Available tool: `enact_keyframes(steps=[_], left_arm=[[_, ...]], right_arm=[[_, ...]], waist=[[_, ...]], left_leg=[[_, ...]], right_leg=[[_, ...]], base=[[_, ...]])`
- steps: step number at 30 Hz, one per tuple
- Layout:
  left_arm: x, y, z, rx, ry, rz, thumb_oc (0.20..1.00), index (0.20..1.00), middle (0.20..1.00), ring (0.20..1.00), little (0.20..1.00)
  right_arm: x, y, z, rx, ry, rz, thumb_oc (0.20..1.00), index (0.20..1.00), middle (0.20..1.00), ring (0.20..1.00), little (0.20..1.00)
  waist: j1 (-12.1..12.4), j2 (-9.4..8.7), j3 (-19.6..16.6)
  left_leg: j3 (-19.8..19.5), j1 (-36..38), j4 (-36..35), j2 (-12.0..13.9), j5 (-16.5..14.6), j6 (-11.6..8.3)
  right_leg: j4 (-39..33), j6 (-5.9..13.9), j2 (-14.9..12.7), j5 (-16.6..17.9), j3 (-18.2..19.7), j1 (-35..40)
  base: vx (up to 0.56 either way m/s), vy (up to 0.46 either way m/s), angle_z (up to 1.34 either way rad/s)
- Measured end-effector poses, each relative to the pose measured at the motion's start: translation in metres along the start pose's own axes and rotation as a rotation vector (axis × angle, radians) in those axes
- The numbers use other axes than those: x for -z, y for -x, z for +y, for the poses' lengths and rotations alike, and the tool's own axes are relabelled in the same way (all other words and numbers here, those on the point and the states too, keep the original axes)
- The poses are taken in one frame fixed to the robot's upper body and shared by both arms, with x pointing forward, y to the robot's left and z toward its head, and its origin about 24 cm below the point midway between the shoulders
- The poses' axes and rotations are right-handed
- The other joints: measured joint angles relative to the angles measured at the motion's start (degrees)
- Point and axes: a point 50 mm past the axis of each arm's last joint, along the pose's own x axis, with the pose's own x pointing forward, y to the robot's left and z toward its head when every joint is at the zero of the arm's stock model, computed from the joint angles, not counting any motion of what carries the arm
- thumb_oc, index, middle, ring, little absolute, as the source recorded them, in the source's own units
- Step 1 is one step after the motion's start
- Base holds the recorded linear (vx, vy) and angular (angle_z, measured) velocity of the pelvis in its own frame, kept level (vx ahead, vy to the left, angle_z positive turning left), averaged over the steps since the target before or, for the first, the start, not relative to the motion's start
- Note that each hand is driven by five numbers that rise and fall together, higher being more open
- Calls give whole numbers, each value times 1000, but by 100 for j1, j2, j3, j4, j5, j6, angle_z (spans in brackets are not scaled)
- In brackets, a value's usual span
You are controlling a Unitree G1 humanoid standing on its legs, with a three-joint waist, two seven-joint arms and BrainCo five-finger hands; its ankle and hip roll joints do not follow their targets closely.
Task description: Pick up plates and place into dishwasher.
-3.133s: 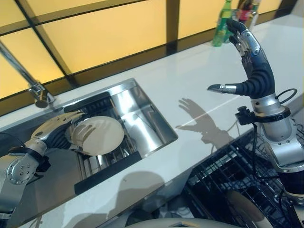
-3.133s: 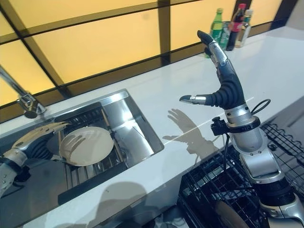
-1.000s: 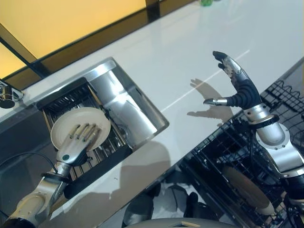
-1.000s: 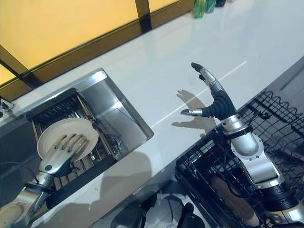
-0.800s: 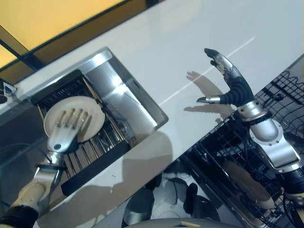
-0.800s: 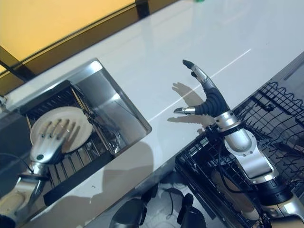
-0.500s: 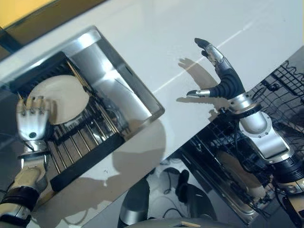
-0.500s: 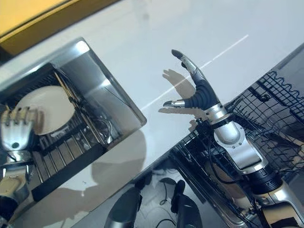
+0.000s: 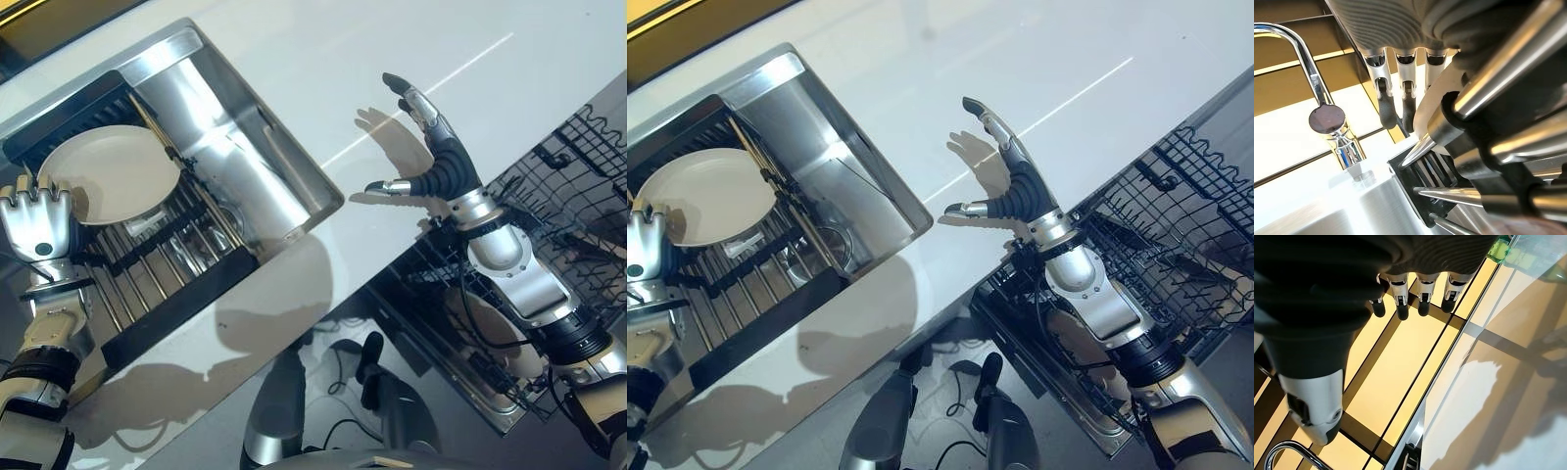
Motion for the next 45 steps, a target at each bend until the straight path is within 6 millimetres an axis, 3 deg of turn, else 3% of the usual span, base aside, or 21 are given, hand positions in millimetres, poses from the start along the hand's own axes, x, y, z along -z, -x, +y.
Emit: enact_keyframes(steps=[12, 20, 29, 33, 38, 42, 45], left_arm=[[-5, 1, 6, -65, 62, -31, 200, 200, 200, 200, 200], [3, -8, 29, -195, 146, -30, 200, 200, 200, 200, 200], [22, 10, 48, -271, 171, -101, 200, 200, 200, 200, 200], [18, 15, 66, -336, 198, -260, 200, 200, 200, 200, 200], [4, 13, 91, -373, 298, -423, 200, 200, 200, 200, 200], [4, 16, 93, -290, 302, -523, 200, 200, 200, 200, 200], [1, 30, 88, -185, 314, -599, 200, 200, 200, 200, 200]], right_arm=[[-4, -4, -2, 4, 7, -29, 1000, 1000, 1000, 1000, 1000], [-5, -4, -3, 25, 3, -30, 1000, 1000, 1000, 1000, 1000], [-14, 16, -28, 162, 18, -38, 1000, 1000, 1000, 1000, 1000], [-13, 21, -37, 195, 31, -27, 1000, 1000, 1000, 1000, 1000], [-11, 35, -45, 224, 12, 8, 1000, 1000, 1000, 1000, 1000], [-9, 43, -43, 200, -3, 39, 1000, 1000, 1000, 1000, 1000], [-5, 51, -45, 174, -1, 78, 1000, 1000, 1000, 1000, 1000]], waist=[[55, -38, 10], [164, -297, 135], [308, -402, 129], [463, -379, 121], [575, -166, -189], [607, 177, -592], [592, 451, -831]], left_leg=[[-7, 108, -151, -51, 85, -43], [-37, 419, -384, -42, 140, -108], [-181, 969, -763, -71, 144, -92], [-223, 1218, -880, -97, 145, -93], [-340, 1423, -944, -157, 108, -32], [-470, 1473, -946, -215, 97, -3], [-486, 1553, -953, -216, 96, 0]], right_leg=[[-259, -93, -14, 213, -18, 183], [-503, -100, -46, 230, -124, 534], [-982, -79, -58, 230, -320, 1193], [-1086, -37, -89, 177, -378, 1470], [-1002, 46, -189, 38, -509, 1676], [-1004, 74, -221, 1, -587, 1775], [-1003, 85, -224, -27, -601, 1862]], base=[[3, -5, 1], [62, -38, 4], [102, -59, 8], [103, -10, 10], [87, 29, 17], [82, 62, 12], [83, 32, 6]])
